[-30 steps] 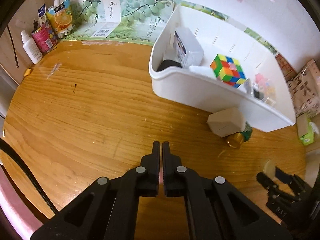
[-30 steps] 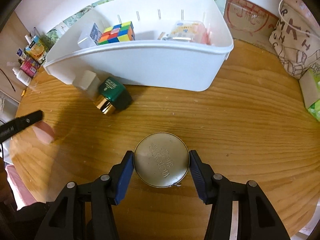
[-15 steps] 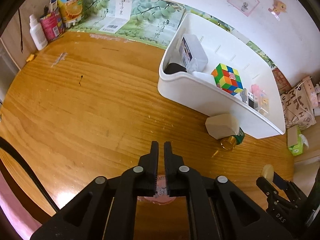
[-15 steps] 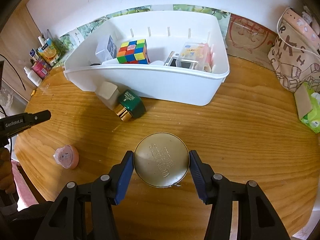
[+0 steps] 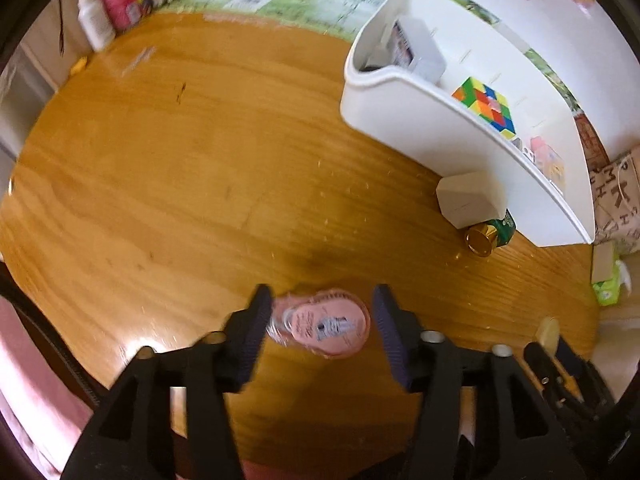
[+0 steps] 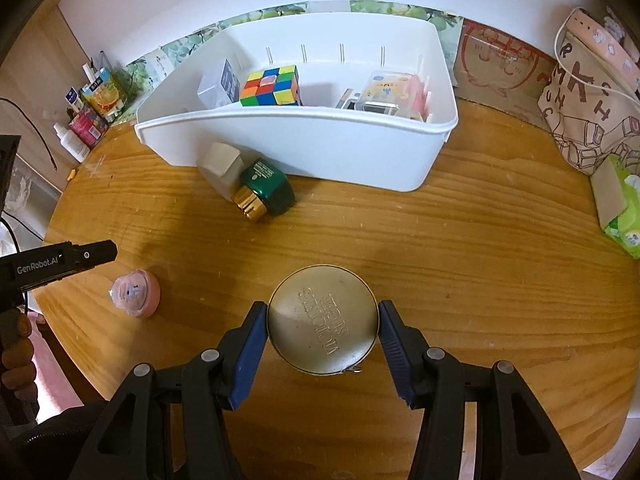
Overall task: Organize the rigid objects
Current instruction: 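Lift the pink tape roller with the left gripper and hold the beige compact in the right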
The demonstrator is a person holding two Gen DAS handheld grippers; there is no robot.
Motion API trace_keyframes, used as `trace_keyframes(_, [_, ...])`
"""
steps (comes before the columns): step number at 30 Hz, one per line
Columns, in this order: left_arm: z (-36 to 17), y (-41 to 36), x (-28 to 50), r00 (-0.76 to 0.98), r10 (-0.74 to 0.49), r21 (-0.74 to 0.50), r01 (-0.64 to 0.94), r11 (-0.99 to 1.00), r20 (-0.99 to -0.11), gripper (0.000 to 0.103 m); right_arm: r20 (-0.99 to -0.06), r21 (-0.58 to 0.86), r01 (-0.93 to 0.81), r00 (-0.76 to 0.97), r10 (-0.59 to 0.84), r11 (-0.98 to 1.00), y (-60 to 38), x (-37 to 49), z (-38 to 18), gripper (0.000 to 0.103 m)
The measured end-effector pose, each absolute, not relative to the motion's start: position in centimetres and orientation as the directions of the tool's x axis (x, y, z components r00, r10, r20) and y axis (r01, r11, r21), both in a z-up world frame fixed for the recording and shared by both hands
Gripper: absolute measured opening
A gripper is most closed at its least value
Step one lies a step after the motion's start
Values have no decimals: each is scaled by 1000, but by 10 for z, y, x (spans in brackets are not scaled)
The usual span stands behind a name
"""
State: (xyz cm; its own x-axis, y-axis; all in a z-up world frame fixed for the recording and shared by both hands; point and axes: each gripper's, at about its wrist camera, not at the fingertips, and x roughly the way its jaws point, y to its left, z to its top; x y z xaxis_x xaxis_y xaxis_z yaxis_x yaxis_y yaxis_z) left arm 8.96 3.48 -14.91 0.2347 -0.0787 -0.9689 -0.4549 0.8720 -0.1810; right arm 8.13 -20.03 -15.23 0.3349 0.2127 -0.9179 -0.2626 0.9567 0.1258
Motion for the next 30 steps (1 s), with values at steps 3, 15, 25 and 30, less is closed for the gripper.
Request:
trace_keyframes(3, [-151,35,89,206,-73,-168,-493,853,-976,76,-919,126,-268,330,214,955,-201,80,-153,55])
trace_keyframes(15, [-195,39,89,40,-199,-179,-633,753,-979,79,-918,125,-276,332,216,953,-211,86,-151,55])
trace_keyframes(25, [-209,53,104,13,-223,-164,-722,672,-975,79,-922,133,-267,321,218,955,-223,96,-155,55])
trace_keyframes(30, [-213,56,115,-21,-214,-130,-738,662,-977,78,-921,140,-266,318,224,954,-227,102,-155,55])
